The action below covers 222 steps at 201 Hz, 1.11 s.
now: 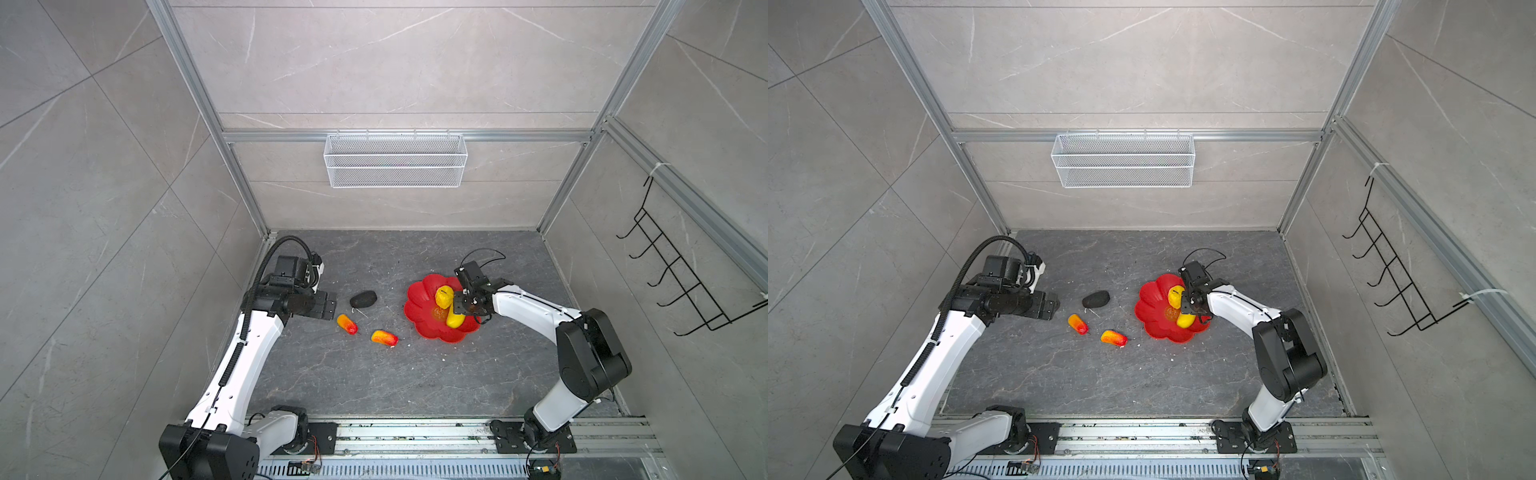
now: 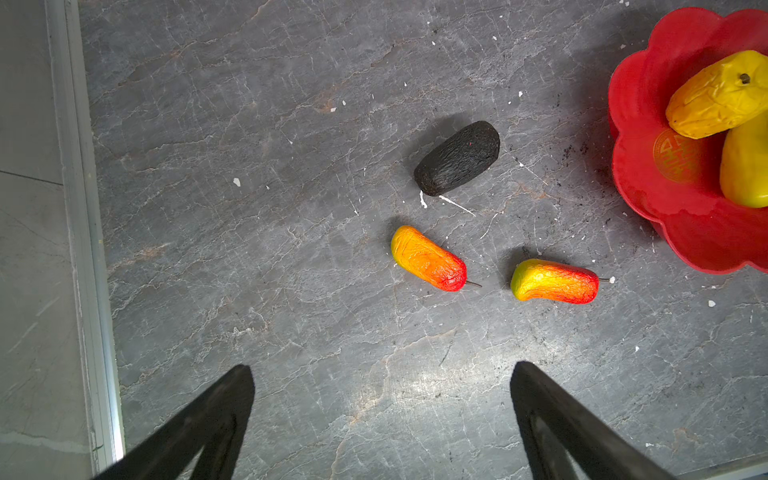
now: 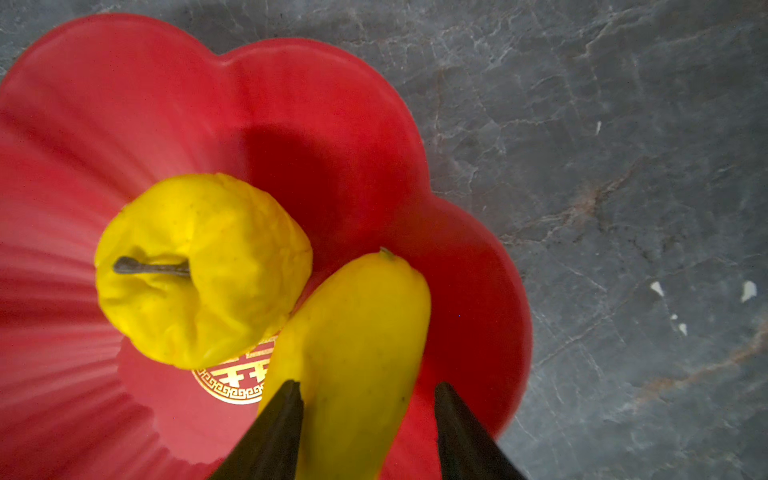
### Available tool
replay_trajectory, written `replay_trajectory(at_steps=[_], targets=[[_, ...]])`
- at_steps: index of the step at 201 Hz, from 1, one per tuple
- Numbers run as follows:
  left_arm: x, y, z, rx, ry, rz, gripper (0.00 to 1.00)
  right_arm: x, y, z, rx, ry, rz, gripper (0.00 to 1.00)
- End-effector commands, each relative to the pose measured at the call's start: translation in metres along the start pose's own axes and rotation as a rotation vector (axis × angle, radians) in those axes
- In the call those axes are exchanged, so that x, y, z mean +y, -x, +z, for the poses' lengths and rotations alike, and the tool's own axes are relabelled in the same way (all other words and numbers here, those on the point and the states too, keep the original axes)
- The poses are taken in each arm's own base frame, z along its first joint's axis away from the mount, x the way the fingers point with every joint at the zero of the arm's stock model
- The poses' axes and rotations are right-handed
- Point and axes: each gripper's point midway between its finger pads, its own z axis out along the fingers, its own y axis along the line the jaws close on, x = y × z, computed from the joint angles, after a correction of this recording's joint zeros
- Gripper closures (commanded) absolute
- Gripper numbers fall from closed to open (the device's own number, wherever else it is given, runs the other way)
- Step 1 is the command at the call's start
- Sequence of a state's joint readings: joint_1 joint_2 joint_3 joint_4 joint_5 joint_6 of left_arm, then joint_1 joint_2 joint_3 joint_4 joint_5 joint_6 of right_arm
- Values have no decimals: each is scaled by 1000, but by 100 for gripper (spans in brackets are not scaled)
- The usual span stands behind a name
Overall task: Place and organize the fake fruits in the fruit bowl
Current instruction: 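Carry the yellow mango over the bowl and release it inside, then reach the right gripper to the red-yellow curved pepper and grasp it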
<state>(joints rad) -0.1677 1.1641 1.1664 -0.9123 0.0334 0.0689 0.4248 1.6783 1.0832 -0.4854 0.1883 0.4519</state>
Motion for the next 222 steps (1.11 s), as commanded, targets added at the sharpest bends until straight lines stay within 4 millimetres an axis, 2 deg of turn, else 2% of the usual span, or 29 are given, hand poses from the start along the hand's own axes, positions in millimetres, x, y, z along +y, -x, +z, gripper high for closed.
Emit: replay_trajectory(at_steps=[1,30,48,58,77,97,122,156,191,222], targets=[[-1,4,-2,-17,-12,16,0,-8,4,-14,-19,-25,-3,35],[-1,3,-2,-15,-10,16,0,-13,25,-52,-112,-25,-24,23],[0,3,-1,-14,-8,15,0,2,36,-78,-176,30,-105,12],[0,3,-1,-13,-7,16,0,21,39,-93,-207,86,-192,0],[0,3,-1,-13,-5,15,0,73,32,-114,-252,219,-402,0],[0,3,-1,-11,-4,15,0,130,10,-127,-271,381,-604,0],[0,4,-1,-12,-4,15,0,184,-24,-120,-209,537,-756,0],[0,4,-1,-15,-6,15,0,234,-65,-94,-111,594,-906,0],[0,5,-3,-23,-8,16,0,266,-88,-70,-61,633,-945,1],[0,5,-3,-25,-5,18,0,272,-94,-48,-22,607,-945,13]])
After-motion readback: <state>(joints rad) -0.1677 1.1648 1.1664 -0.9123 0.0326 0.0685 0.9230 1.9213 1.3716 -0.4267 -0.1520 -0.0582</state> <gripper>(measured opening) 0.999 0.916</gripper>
